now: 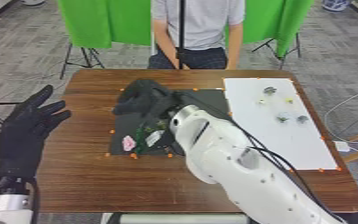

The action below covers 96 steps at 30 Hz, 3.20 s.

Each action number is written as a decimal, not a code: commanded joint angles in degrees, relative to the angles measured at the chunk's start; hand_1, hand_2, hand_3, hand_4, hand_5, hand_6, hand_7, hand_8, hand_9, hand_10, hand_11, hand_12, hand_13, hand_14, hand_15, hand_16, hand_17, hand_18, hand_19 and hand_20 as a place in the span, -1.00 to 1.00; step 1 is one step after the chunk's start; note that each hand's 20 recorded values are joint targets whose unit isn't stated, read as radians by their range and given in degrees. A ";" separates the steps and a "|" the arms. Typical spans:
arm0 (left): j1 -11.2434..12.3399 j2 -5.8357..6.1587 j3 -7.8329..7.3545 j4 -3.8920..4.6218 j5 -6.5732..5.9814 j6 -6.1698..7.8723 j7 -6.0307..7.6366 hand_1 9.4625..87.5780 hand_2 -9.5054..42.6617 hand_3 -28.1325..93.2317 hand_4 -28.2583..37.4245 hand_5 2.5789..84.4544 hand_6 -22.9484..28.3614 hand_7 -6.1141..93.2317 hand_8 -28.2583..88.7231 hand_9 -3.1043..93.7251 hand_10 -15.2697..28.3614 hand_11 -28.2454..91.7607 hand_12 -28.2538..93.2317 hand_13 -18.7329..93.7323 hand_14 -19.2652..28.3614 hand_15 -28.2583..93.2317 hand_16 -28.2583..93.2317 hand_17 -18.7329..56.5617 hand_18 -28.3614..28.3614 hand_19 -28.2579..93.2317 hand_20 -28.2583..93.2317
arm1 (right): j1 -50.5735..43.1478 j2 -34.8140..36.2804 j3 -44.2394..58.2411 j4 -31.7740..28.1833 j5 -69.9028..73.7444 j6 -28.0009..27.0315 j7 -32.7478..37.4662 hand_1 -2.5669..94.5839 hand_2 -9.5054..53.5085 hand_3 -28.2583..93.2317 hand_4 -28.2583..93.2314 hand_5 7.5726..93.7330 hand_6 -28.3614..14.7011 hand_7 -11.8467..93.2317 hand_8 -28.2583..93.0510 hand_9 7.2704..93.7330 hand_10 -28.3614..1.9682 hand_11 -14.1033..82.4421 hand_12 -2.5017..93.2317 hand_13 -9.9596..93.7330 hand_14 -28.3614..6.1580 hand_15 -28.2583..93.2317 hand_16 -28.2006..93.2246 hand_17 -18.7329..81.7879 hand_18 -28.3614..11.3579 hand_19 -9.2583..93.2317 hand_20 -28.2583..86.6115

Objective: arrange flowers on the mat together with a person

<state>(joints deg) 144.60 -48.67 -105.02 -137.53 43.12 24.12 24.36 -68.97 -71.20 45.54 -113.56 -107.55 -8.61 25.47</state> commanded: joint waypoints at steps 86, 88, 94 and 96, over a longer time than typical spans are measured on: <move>3.02 -2.69 3.53 0.94 0.86 0.99 1.44 -0.82 -0.46 0.76 -1.00 -0.26 0.09 -0.57 -0.71 -0.22 0.53 -0.13 -0.37 -0.23 0.90 0.28 -0.69 -0.76 0.76 0.22 -0.37 | -42.96 0.92 51.68 -6.26 53.78 -1.89 -15.94 -0.52 -0.67 0.67 -1.00 -0.11 0.28 -0.53 -0.71 -0.09 -0.30 -0.40 -0.61 -0.06 -0.45 0.21 -0.32 -0.52 -0.75 0.16 -0.21; 2.98 -2.72 3.52 0.99 0.88 1.06 1.51 -0.82 -0.45 0.76 -1.00 -0.26 0.09 -0.57 -0.71 -0.22 0.53 -0.13 -0.37 -0.23 0.90 0.28 -0.69 -0.76 0.77 0.22 -0.36 | -42.71 0.91 51.46 -6.14 53.83 -1.73 -15.92 -0.52 -0.67 0.67 -1.00 -0.11 0.28 -0.53 -0.71 -0.09 -0.30 -0.40 -0.61 -0.06 -0.45 0.21 -0.32 -0.52 -0.75 0.16 -0.21; 3.25 -2.40 3.56 0.87 0.54 1.28 1.66 -0.82 -0.46 0.76 -1.00 -0.26 0.09 -0.57 -0.71 -0.22 0.53 -0.13 -0.37 -0.24 0.90 0.28 -0.69 -0.76 0.77 0.23 -0.36 | -42.74 0.78 51.50 -6.16 53.44 -2.03 -15.59 -0.52 -0.67 0.67 -1.00 -0.11 0.28 -0.53 -0.71 -0.09 -0.30 -0.40 -0.61 -0.06 -0.45 0.21 -0.32 -0.53 -0.75 0.16 -0.20; 3.02 -2.58 3.62 0.95 0.78 1.23 1.41 -0.81 -0.46 0.76 -1.00 -0.27 0.09 -0.57 -0.71 -0.22 0.53 -0.13 -0.37 -0.24 0.90 0.28 -0.69 -0.76 0.77 0.23 -0.37 | -42.98 0.69 51.64 -6.30 53.20 -2.00 -15.60 -0.52 -0.67 0.67 -1.00 -0.11 0.28 -0.53 -0.71 -0.09 -0.31 -0.40 -0.61 -0.06 -0.46 0.21 -0.32 -0.53 -0.75 0.16 -0.20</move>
<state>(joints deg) 147.25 -50.92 -101.48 -136.40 43.76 25.25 26.34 -111.45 -69.92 97.15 -119.68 -53.60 -10.20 9.64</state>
